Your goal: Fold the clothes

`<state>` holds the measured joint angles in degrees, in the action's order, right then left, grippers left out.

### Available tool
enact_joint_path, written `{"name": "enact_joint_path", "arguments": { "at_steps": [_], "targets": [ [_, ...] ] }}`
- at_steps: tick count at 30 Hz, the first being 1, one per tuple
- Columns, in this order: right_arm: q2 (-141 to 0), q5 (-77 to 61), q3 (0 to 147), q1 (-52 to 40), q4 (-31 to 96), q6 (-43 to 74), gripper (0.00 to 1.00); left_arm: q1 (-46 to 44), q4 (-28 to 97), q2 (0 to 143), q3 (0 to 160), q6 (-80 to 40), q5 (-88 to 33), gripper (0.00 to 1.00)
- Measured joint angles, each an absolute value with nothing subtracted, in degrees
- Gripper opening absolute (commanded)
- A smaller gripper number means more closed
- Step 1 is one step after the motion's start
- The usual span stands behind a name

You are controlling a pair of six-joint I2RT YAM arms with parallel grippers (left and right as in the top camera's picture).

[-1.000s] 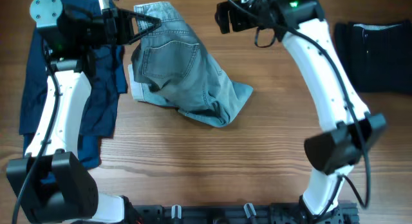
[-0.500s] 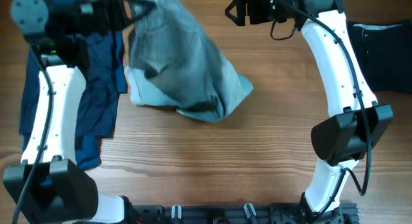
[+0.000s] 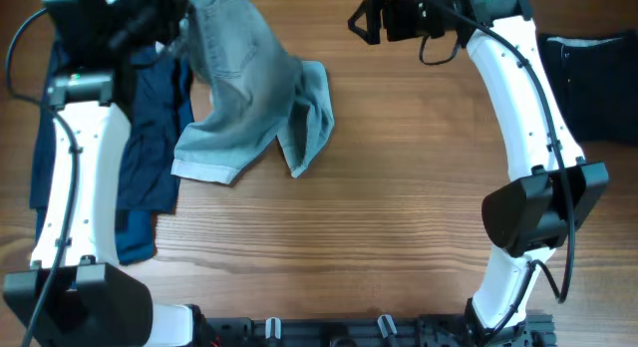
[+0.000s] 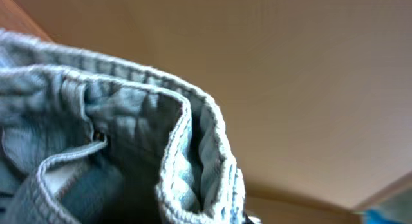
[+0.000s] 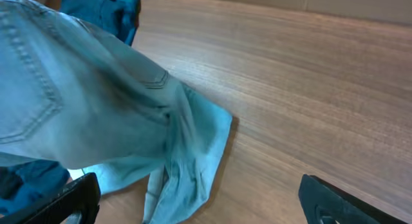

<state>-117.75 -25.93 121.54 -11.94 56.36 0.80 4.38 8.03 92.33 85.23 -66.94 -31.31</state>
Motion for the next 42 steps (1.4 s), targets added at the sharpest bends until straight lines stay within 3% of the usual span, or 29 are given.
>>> {"name": "enact_joint_path", "arguments": {
  "at_steps": [8, 13, 18, 26, 36, 42],
  "targets": [
    [-117.8, -25.9, 121.5, -14.3, 60.4, 1.3, 0.89, -9.4, 15.7, 90.0, 91.9, -45.6, -1.6, 0.04],
    [-117.8, -23.8, 121.5, -24.3, 59.5, 4.8, 0.88, -14.2, 15.7, 87.8, 96.5, -36.1, 16.1, 0.04],
    [-117.8, -19.7, 121.5, -32.2, 54.5, 14.3, 0.88, -14.1, 18.0, 87.5, 96.7, -32.9, 24.3, 0.04],
    [-117.6, -18.3, 118.8, -32.9, 46.2, 29.7, 0.88, -14.1, 11.9, 87.5, 96.7, -31.3, 36.6, 0.05],
    [-117.6, -18.4, 95.9, -38.6, 27.6, 36.0, 0.86, -13.9, 12.5, 87.5, 96.7, -30.8, 39.9, 0.04],
    [-117.6, -15.1, 90.4, -47.5, 23.2, 38.0, 0.87, -13.9, 13.3, 87.5, 96.7, -30.2, 40.1, 0.04]
  ]
}}
